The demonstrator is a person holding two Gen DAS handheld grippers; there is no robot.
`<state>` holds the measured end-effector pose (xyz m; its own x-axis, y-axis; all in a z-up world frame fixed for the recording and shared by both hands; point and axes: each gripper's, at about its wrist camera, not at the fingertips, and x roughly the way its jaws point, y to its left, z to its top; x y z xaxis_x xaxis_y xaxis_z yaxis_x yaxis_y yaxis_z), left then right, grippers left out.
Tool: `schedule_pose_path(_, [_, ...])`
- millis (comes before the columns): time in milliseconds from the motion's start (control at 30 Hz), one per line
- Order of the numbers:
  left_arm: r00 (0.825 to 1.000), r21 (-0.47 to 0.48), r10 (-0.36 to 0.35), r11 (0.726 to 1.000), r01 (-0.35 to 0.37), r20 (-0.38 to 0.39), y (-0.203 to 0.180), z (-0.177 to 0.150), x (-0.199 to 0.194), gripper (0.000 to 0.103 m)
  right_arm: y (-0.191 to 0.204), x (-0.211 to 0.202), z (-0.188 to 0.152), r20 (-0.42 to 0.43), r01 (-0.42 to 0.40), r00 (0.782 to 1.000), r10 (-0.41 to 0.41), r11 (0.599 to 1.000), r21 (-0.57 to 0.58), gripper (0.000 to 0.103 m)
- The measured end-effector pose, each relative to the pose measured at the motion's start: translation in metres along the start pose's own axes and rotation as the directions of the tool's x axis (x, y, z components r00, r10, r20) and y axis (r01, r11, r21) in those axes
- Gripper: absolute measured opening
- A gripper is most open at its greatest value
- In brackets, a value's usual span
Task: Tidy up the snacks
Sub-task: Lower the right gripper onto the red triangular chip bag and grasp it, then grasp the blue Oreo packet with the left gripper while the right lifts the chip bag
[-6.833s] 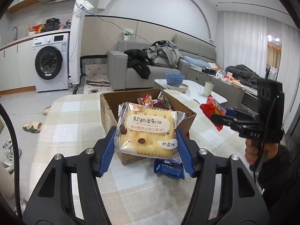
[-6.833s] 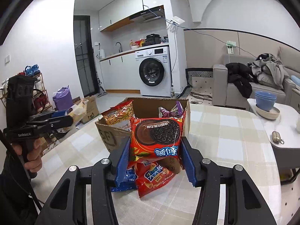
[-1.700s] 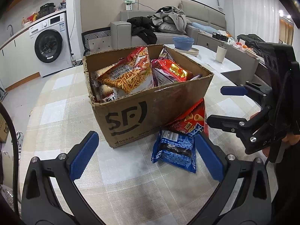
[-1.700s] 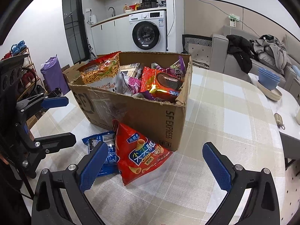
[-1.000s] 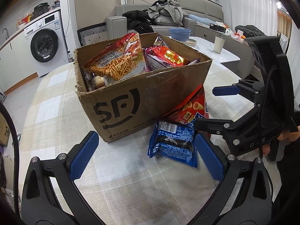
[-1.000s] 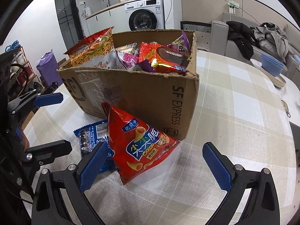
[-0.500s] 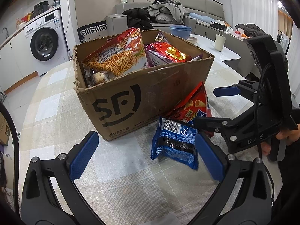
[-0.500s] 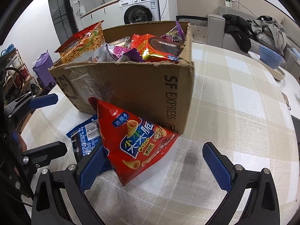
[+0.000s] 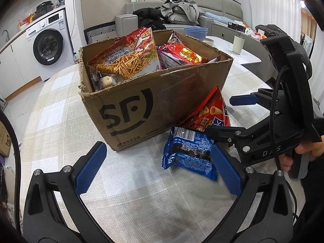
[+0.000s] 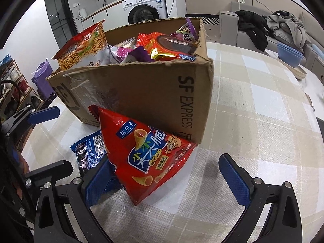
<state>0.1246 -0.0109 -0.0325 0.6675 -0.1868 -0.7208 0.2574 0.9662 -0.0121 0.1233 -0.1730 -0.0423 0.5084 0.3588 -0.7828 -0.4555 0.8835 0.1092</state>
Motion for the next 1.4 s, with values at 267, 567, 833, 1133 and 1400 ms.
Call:
schedule_pose_path(267, [1.0,-0.005,0.004,1.0,-0.004,0.004,0.0,-0.003,-0.002,0.102,-0.011,0.004,0.002,-0.006,-0.037,0.999,0.037,0.999,0.019,0.102])
schedule_pose_path(567, [1.0,-0.01,0.005,1.0,-0.005,0.006,0.002,-0.004,-0.002,0.102,-0.009,0.002,0.001,0.005,-0.107,0.994,0.107,0.994,-0.015,0.073])
schedule_pose_path(833, [1.0,-0.005,0.005,1.0,-0.005,0.008,0.003,-0.003,-0.001,0.102,-0.008,0.0,0.002,0.002,-0.1,0.995,0.1,0.995,-0.03,0.064])
schedule_pose_path(1133, [1.0,-0.007,0.005,1.0,-0.005,0.008,0.001,-0.005,0.0,0.102,-0.002,-0.009,0.001,0.008,-0.108,0.994,0.109,0.993,-0.044,0.059])
schedule_pose_path(1400, [1.0,-0.003,0.005,1.0,-0.005,0.006,-0.002,-0.006,-0.001,0.102,-0.014,-0.003,0.003,0.019,-0.15,0.989,0.149,0.988,0.035,0.08])
